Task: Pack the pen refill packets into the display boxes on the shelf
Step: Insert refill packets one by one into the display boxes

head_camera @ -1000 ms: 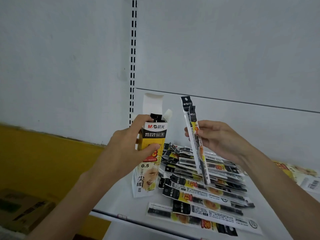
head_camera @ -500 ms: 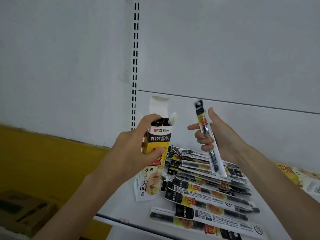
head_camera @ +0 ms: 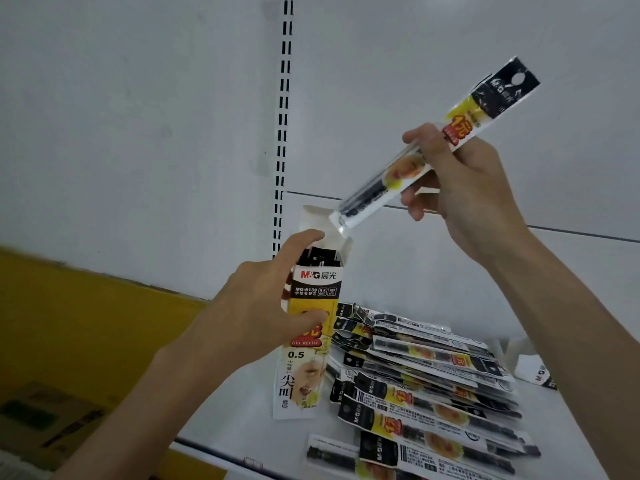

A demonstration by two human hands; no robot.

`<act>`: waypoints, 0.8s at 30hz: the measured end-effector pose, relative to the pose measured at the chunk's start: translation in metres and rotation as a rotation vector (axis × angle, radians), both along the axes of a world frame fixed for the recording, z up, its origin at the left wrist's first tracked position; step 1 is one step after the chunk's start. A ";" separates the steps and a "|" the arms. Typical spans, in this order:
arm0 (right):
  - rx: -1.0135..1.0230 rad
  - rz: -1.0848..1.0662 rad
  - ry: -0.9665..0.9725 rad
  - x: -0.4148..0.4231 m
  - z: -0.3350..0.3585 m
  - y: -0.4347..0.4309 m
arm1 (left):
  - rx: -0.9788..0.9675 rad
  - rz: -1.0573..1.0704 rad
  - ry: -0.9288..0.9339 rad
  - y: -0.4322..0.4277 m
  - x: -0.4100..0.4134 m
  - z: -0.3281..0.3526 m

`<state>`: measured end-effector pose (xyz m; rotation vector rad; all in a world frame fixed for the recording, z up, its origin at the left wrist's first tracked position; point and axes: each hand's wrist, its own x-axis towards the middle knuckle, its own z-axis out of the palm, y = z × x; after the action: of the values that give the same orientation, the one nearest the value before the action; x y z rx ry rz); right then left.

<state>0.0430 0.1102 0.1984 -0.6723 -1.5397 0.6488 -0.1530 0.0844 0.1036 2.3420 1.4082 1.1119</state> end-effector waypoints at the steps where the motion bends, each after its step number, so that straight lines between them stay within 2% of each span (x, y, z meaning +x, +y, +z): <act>1: 0.026 0.023 -0.005 -0.003 -0.001 0.000 | 0.000 0.003 0.002 0.000 -0.001 0.000; 4: 0.079 0.047 -0.100 -0.007 -0.006 0.002 | 0.022 0.030 0.033 0.001 -0.001 0.000; 9: 0.056 0.057 -0.232 -0.005 -0.006 0.012 | 0.003 0.025 0.021 -0.004 0.000 -0.001; 15: -0.013 0.116 -0.557 -0.007 -0.009 0.016 | -0.084 -0.008 -0.047 -0.004 0.001 -0.004; 18: -0.018 0.093 -0.605 -0.013 -0.016 0.016 | -0.095 -0.038 -0.076 -0.003 0.002 -0.007; 22: 0.025 -0.043 -0.616 -0.012 -0.018 0.022 | -0.104 -0.080 -0.113 -0.005 0.004 -0.010; 24: 0.016 -0.043 -0.747 -0.014 -0.021 0.022 | -0.103 -0.084 -0.120 -0.006 0.006 -0.012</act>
<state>0.0286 0.1323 0.1770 -0.9999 -2.2000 0.3584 -0.1471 0.0787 0.0920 2.2032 1.2816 1.1095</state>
